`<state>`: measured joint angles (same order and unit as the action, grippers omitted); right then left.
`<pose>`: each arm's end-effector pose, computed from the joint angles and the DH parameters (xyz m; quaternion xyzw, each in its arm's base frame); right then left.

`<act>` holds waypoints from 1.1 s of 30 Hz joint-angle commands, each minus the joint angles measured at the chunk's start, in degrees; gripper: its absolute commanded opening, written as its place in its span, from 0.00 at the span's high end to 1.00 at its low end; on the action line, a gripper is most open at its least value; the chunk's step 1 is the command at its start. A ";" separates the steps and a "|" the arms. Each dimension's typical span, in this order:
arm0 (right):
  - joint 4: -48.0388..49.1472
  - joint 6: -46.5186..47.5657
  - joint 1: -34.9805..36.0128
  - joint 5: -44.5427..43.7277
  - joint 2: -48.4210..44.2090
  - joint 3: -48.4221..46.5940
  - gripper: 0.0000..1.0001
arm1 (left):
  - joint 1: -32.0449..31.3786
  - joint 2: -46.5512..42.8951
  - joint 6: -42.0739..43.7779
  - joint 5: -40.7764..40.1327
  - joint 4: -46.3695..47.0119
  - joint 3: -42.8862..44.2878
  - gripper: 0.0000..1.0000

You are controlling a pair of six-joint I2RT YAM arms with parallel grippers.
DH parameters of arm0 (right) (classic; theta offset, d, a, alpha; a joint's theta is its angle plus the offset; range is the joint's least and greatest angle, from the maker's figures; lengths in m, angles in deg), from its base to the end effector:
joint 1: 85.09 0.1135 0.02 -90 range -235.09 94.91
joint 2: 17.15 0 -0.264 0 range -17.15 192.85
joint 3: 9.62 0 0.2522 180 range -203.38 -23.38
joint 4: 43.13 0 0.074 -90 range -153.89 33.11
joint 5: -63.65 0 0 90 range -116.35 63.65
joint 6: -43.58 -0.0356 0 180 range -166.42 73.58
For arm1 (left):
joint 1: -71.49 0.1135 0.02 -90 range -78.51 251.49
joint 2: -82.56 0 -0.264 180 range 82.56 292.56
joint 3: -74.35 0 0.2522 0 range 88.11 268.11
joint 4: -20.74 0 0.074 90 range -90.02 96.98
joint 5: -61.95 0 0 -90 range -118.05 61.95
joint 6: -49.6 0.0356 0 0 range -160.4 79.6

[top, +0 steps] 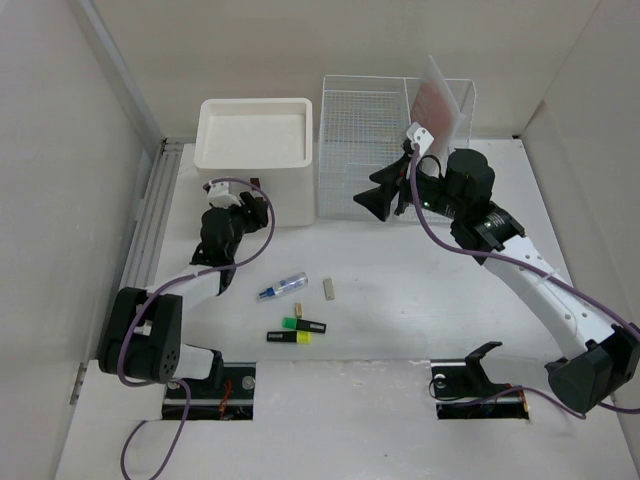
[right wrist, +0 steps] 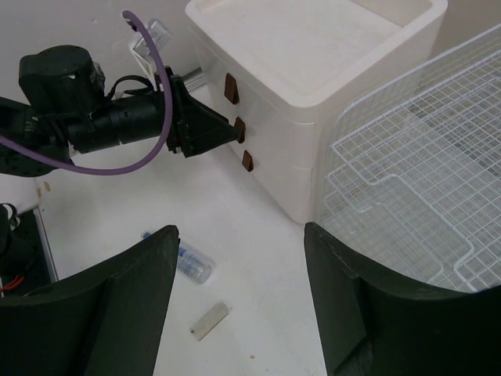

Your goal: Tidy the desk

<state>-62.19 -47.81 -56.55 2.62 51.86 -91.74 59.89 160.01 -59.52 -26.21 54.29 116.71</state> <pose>0.2339 0.1468 0.4063 -0.3316 0.6598 0.3469 0.5782 0.2726 -0.0571 0.2233 -0.0358 0.7156 -0.1958 0.6695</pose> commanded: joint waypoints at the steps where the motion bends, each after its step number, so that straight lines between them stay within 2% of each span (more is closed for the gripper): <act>1: 3.81 -0.63 -0.32 0.56 -0.37 0.51 0.30 | 0.17 0.68 1.10 -0.09 2.17 2.95 0.50; 10: 3.81 -0.63 -0.32 0.04 -0.37 0.51 0.30 | 0.17 2.44 1.10 -0.62 2.17 3.48 0.50; 28: 3.81 -0.63 -0.32 0.03 -0.37 0.51 0.30 | 0.17 5.16 1.10 -0.62 0.94 6.91 0.58; 33: 3.81 -0.63 -0.32 0.03 0.16 0.51 0.30 | -0.35 4.55 1.10 -0.62 0.94 6.91 0.69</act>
<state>-61.95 -47.83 -56.55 2.60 51.86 -91.04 59.83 165.27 -58.90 -26.73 52.10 120.76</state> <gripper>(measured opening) 0.704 0.318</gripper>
